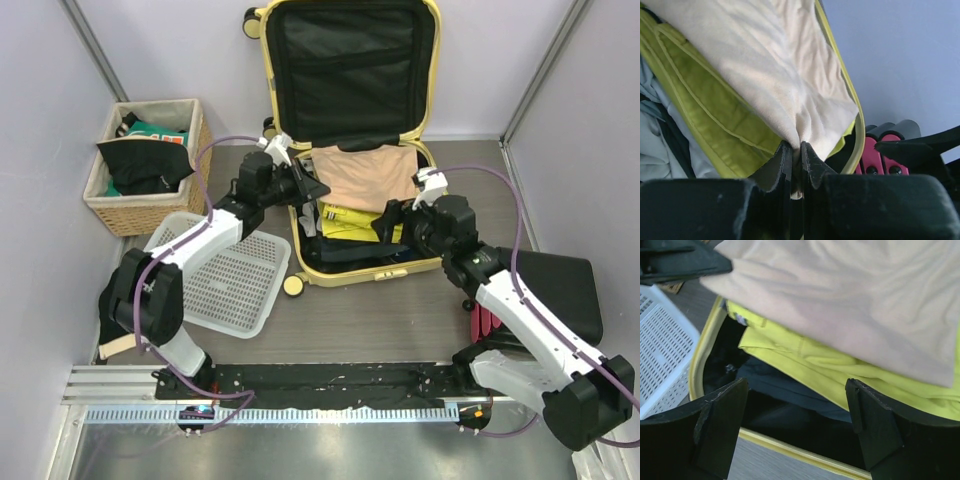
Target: Open, take out, and arrange the luggage
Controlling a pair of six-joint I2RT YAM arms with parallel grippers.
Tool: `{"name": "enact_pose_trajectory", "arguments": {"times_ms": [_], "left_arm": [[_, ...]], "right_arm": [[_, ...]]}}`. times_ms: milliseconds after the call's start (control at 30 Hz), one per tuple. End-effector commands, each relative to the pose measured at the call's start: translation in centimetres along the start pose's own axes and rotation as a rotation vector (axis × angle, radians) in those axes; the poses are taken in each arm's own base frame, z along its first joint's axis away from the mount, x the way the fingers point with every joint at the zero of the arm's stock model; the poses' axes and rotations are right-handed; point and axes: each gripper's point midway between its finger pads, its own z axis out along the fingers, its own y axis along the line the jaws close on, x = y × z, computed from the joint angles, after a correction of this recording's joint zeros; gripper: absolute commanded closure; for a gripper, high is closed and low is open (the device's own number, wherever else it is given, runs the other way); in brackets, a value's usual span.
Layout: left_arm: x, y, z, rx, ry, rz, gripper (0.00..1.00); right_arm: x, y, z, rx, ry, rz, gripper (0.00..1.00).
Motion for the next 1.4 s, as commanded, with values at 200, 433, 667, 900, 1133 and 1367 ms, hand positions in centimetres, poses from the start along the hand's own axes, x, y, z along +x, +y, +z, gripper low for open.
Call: {"name": "enact_pose_trajectory", "arguments": {"times_ms": [200, 433, 667, 900, 1133, 1367], "left_arm": [[0.0, -1.8, -3.8, 0.026, -0.008, 0.040, 0.97], [1.0, 0.4, -6.0, -0.020, -0.012, 0.015, 1.00], [2.7, 1.3, -8.2, -0.057, 0.034, 0.018, 1.00], [5.0, 3.0, -11.4, -0.140, 0.072, 0.039, 1.00], [8.0, 6.1, -16.0, -0.284, 0.109, 0.047, 1.00], [10.8, 8.6, -20.4, -0.388, 0.114, 0.009, 1.00]], "right_arm": [[-2.1, 2.2, 1.2, 0.034, -0.113, -0.168, 0.07], [-2.3, 2.7, 1.6, 0.085, -0.169, -0.296, 0.06], [-1.6, 4.6, 2.2, 0.027, -0.154, -0.298, 0.05], [-0.6, 5.8, 2.8, -0.005, -0.126, -0.273, 0.05], [-0.9, 6.8, 3.2, -0.026, -0.126, -0.263, 0.05], [-0.9, 7.3, 3.8, -0.040, -0.125, -0.238, 0.05]]}}
